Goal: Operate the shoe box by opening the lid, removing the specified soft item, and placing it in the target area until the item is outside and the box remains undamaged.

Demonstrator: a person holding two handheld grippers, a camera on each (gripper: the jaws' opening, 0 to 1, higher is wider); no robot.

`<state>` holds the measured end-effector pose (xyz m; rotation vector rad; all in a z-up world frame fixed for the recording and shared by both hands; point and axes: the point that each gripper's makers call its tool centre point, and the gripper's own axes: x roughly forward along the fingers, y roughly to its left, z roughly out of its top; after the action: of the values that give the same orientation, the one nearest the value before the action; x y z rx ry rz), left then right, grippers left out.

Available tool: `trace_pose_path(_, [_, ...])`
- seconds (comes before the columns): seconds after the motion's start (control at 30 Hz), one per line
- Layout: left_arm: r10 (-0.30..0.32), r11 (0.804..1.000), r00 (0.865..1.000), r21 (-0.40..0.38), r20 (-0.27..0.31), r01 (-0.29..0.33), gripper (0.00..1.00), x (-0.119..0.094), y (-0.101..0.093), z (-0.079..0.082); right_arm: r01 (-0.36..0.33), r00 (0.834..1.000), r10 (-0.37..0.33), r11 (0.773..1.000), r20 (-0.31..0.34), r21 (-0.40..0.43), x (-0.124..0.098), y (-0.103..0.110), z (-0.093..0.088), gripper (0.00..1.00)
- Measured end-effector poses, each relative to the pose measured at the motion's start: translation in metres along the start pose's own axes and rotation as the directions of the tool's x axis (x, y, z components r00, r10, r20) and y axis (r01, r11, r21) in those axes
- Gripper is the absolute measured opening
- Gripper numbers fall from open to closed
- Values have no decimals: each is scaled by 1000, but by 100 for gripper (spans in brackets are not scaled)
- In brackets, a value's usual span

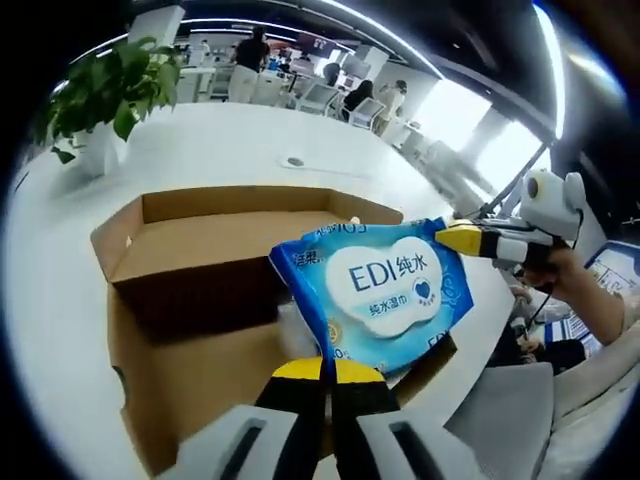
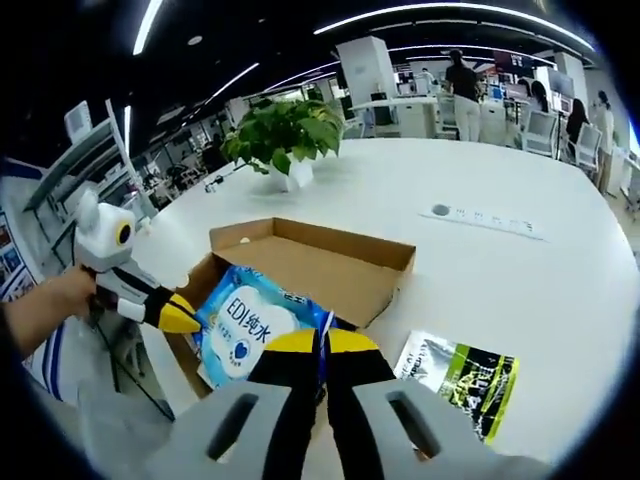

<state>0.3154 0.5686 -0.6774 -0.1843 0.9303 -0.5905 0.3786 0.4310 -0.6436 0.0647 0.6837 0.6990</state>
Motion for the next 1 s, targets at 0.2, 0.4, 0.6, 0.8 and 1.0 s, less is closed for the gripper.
trace_pose_path(0.2, [-22, 999, 1000, 23, 3, 22, 0, 4, -20, 7, 12, 1000, -13, 999, 17, 38, -17, -13, 1, 0])
trace_pose_path(0.4, [-35, 998, 999, 54, -6, 36, 0, 12, -37, 11, 27, 999, -28, 998, 18, 65, -32, -26, -2, 0])
trace_pose_path(0.6, [-53, 996, 999, 70, -9, 54, 0, 20, -52, 17, 43, 999, -46, 995, 30, 91, -46, -39, -3, 0])
trace_pose_path(0.8, [-70, 993, 997, 93, -14, 71, 0, 33, -68, 23, 64, 997, -68, 992, 38, 110, -60, -56, -4, 0])
trace_pose_path(1.0, [-82, 990, 996, 114, -23, 84, 0, 45, -82, 29, 85, 995, -89, 990, 37, 117, -70, -72, -4, 0])
